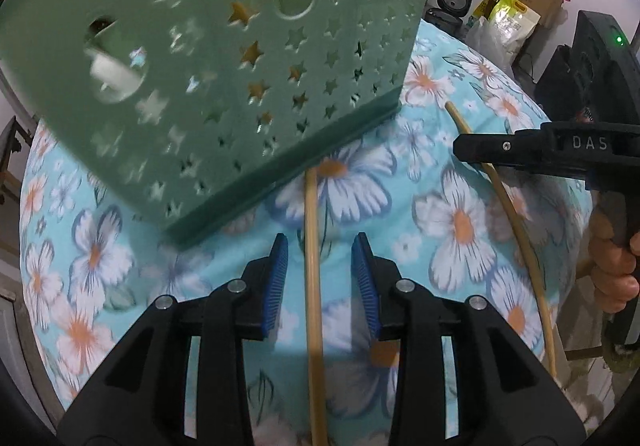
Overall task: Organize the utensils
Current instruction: 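Raise both held chopsticks upright over the green holder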
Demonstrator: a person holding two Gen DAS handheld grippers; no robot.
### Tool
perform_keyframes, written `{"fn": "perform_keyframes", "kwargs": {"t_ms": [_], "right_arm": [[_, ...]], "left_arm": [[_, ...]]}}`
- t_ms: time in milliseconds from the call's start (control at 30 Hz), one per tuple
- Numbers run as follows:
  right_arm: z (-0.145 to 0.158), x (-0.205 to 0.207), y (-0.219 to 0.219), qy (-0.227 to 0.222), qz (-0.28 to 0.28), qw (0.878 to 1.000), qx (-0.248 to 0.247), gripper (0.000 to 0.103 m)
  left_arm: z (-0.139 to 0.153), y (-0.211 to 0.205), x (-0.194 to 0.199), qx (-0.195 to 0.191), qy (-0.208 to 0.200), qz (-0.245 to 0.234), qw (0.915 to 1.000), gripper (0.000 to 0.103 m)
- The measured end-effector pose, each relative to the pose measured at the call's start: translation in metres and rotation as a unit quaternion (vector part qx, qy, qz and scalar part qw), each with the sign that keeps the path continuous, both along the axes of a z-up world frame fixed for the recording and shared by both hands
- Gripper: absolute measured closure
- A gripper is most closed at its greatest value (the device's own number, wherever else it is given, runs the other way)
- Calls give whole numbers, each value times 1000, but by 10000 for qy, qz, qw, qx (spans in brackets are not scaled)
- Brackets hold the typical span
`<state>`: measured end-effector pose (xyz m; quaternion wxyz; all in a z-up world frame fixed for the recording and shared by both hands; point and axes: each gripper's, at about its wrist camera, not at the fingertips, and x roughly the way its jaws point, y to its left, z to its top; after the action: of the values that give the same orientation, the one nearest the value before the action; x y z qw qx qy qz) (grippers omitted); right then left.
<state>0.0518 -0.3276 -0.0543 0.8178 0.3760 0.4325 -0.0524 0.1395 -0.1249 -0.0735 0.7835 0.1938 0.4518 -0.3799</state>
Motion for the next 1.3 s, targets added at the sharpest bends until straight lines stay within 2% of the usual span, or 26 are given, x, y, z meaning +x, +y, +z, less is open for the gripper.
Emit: {"fn": "perform_keyframes", "kwargs": {"t_ms": [100,233,333,533,733,867,1033,1200,1300], "right_arm": [[-1,7,-1,-8,-21,10000,-58,86],[-1,13,0,1,-79,9998,-191,95],[-2,12,-3,-90,-168,9998,-36,96],[17,0,-9,-509,-247,9984,83,96],[48,-14,-10,-976,-241,9949,58,96],[71,-25,-8,-1261,-232,9917,-92,96],[94,-31,-1,-1474,-198,9880,-426,96],[106,-37,5,-1566,-124,9852,-682,96],[110,-38,6,-1612,-97,9844,-704,96]], "left_arm": [[0,-6,4,-7,-54,17,10000,73],[1,-9,7,-69,-113,61,9999,86],[5,-8,11,-140,-81,127,9998,97],[22,3,7,-335,-91,176,9992,97],[62,22,-1,-867,-65,168,9961,97],[91,33,-8,-1194,-145,112,9927,97],[114,44,-11,-1456,-158,112,9892,97],[128,53,-15,-1602,-215,86,9868,97],[146,62,-16,-1761,-414,111,9834,100]]}}
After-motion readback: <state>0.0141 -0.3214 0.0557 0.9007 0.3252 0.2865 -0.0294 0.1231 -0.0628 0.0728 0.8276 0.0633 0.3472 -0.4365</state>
